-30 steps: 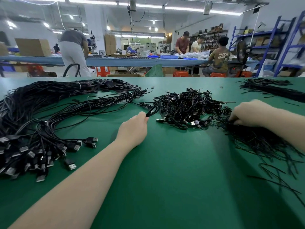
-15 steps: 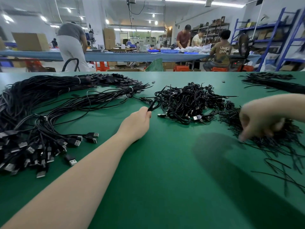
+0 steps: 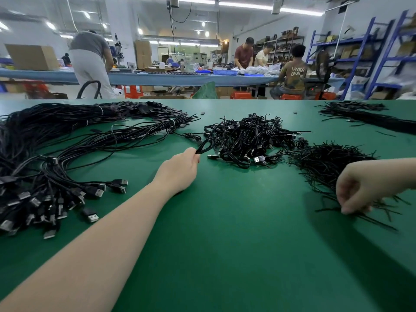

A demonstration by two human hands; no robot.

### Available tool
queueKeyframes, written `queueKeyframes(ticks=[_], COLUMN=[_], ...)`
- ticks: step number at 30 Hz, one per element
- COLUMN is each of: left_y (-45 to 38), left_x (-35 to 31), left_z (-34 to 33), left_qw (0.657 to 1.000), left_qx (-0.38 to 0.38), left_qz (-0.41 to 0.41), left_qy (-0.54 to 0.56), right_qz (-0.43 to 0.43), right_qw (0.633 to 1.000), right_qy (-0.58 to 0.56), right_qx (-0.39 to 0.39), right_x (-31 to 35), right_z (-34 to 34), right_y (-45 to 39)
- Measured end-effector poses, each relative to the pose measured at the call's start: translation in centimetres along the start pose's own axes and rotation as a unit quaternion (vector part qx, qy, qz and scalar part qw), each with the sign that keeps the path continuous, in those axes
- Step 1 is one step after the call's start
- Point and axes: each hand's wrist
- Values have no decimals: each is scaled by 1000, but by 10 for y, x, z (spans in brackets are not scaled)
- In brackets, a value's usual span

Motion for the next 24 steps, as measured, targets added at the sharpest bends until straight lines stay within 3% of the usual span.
queueKeyframes(ticks=[1,3,5,8,16,21,24], left_y=[0,2,3,3,1,1,0], left_x=[0,0,-1,-2,-4,-4,-3], left_z=[0,1,1,2,3,3,2], left_qw=[1000,1000,999,998,998,998,998], left_qx=[-2,-16,-36,-63,-59,-56,-52], left_qz=[-1,-9,-16,-19,-22,-25,-20], left_qy=[0,-1,-2,-5,-15,-11,-3], right_qz=[-1,-22,-15,7,-43,-82,-61], right_qw=[999,992,975,947,907,909,847], right_qy=[38,4,88,75,118,17,-20], right_qx=[-36,-124,-203,-312,-402,-408,-528], right_x=[-2,0,1,8,17,22,38], right_z=[2,4,-10,-4,14,26,29], right_y=[3,-9,-15,-28,-39,-42,-44])
Point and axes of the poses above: each hand's wrist, its own y-axis away from the middle knuckle, its own z-axis out of the back of the hand, x = y × z, and after that the axes turned 8 degrees about -x, right-handed
